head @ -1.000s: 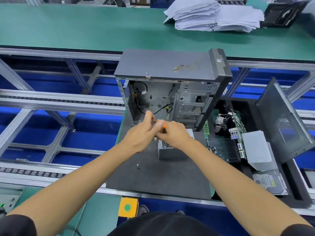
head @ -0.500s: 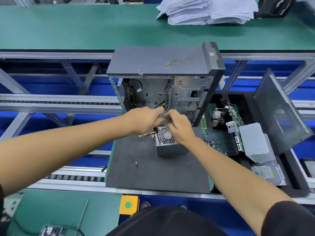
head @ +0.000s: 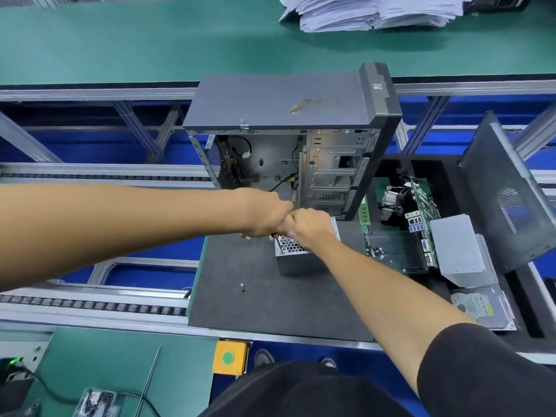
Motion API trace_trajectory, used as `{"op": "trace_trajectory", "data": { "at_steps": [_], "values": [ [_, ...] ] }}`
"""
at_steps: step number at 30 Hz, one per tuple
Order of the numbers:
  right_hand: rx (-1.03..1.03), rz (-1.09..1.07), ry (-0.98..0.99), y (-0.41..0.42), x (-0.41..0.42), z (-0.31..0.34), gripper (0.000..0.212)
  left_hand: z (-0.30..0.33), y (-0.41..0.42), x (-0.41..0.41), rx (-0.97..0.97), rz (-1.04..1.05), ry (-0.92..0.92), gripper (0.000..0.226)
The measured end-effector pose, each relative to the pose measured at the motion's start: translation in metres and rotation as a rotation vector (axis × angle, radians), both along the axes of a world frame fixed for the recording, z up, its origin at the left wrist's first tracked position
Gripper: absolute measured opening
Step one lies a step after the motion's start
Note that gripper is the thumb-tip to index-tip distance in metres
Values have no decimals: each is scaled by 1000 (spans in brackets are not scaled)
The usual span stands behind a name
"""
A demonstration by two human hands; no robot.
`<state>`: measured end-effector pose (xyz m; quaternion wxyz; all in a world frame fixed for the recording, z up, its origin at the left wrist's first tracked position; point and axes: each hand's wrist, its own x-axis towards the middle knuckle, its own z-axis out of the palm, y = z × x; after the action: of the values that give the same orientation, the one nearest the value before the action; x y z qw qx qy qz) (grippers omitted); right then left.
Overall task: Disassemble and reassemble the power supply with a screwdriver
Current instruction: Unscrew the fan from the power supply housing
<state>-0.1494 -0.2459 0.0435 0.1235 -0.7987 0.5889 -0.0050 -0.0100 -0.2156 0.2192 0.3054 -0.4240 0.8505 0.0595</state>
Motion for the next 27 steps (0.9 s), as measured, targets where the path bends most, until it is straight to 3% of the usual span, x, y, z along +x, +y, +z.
{"op": "trace_trajectory", "data": {
  "at_steps": [3,9,15,19,23,27],
  "values": [
    [-38,6,22,2,0,-2,31,-2,-4,1,-67,-120,-12,19],
    [-34,-18,-13,2,-1,-2,29,-1,-11,1,99,-163,122,7],
    [-37,-45,-43,1,-2,-2,31,-6,-9,1,164,-96,118,41],
    [-51,-30,-59,1,-1,-3,34,-12,-9,7,43,-101,74,36],
    [-35,-23,-61,0,-1,-5,33,-18,-5,4,-87,-321,25,25],
    [-38,-19,-29,1,-1,-5,29,-11,-11,2,-62,-488,-32,20]
  ]
}}
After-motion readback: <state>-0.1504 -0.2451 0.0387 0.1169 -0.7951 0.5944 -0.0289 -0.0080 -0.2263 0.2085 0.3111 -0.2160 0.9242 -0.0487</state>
